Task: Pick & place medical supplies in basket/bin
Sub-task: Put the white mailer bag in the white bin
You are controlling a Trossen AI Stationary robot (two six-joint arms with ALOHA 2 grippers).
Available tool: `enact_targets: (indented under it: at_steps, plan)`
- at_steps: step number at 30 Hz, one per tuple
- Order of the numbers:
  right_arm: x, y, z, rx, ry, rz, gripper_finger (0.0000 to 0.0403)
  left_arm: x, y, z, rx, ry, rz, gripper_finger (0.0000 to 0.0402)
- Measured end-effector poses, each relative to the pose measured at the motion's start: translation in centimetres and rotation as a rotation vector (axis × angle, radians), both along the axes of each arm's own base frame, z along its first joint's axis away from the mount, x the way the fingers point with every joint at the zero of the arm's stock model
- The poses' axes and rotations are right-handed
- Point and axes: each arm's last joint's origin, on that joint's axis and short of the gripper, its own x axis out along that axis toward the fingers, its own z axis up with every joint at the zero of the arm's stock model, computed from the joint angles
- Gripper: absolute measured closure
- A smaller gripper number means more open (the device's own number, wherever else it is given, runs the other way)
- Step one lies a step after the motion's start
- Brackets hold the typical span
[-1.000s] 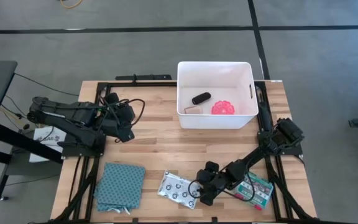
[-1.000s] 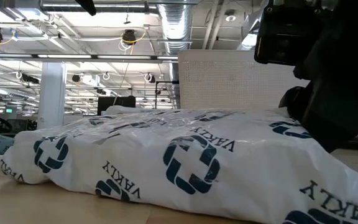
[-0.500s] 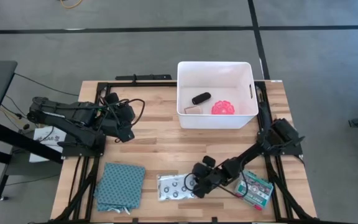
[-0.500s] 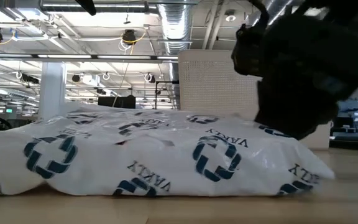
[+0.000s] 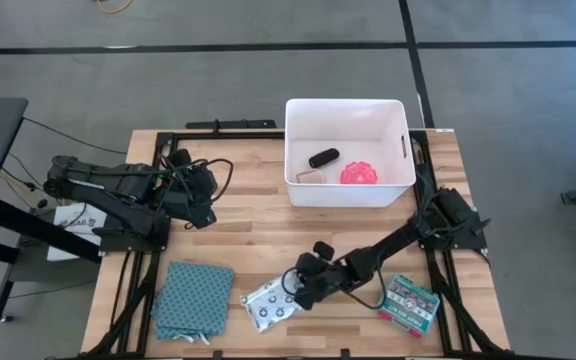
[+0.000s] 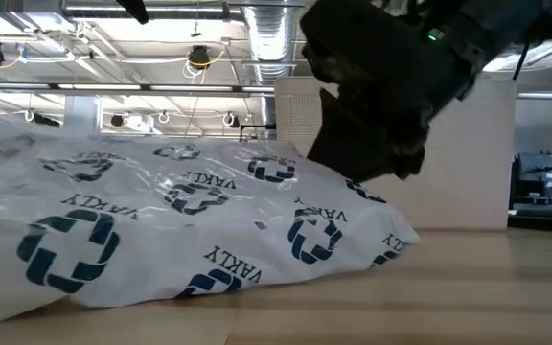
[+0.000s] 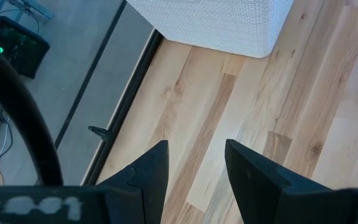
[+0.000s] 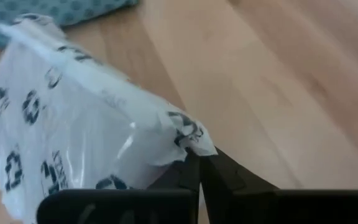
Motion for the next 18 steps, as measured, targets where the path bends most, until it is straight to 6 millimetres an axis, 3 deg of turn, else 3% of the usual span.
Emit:
enact_targets:
  at_steps: [10, 18]
  plan:
    - [0.8, 0.5, 5.6, -0.209, 0.228, -0.030, 0.0402, 0.0, 0.0, 0.0, 0.001, 0.001, -0.001, 0.0253]
    - [0.3, 1.4, 10.7, -0.389, 0.259, -0.063, 0.0403, 0.0, 0.0, 0.0, 0.001, 0.002, -0.001, 0.0253]
